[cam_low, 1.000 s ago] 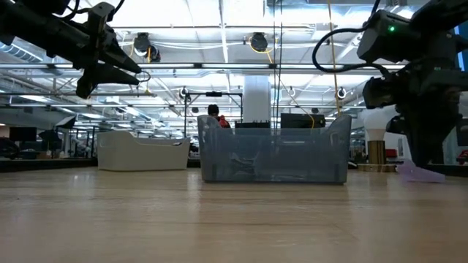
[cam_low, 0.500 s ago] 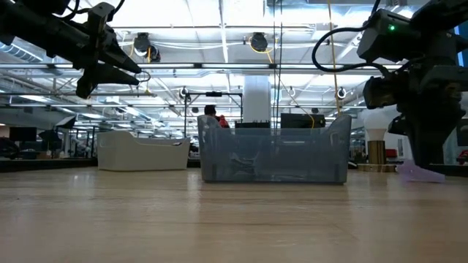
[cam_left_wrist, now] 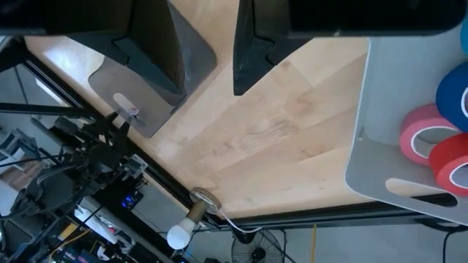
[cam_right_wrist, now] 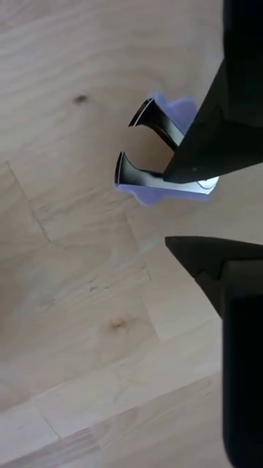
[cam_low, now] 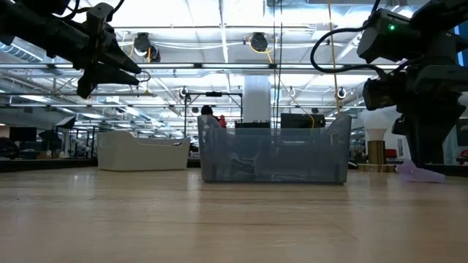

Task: Pick and place Stapler, Stapler remover, tape
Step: Put the purple staple remover into the black bin

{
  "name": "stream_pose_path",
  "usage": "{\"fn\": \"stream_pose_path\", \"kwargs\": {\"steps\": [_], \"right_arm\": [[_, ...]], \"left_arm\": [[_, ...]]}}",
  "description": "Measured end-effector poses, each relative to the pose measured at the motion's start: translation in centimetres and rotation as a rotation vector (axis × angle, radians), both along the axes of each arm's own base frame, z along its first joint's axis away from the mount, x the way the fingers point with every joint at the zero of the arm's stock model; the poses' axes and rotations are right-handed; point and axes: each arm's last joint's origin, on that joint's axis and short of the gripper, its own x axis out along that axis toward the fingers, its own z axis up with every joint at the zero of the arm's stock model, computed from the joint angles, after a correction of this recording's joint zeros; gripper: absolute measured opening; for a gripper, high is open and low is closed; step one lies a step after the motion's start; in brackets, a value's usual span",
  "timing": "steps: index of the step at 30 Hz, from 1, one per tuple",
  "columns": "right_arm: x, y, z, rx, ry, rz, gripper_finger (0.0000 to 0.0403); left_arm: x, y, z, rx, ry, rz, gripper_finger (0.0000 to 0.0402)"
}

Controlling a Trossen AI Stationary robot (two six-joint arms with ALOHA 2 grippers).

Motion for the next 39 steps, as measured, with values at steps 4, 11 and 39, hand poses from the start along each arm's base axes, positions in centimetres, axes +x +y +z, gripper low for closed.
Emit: {"fn": "stream_pose_path", "kwargs": {"steps": [4,11,39], "right_arm": [[0.0,0.0,0.0,0.007,0.003,-0.018,0.0125],[-0.3,0.0,0.8,0.009,-0.051,-0.019,0.0117],[0.7,-0.1,-0.1,-0.051,-0.051,0.044,0.0086]], "left_arm": [[0.0,0.0,0.0,0.000,0.000,0.000,0.0118],[0.0,0.0,0.0,0.000,0.000,0.000,0.0118],[0.0,0.0,0.0,0.001,0.000,0.000,0.0118]]}}
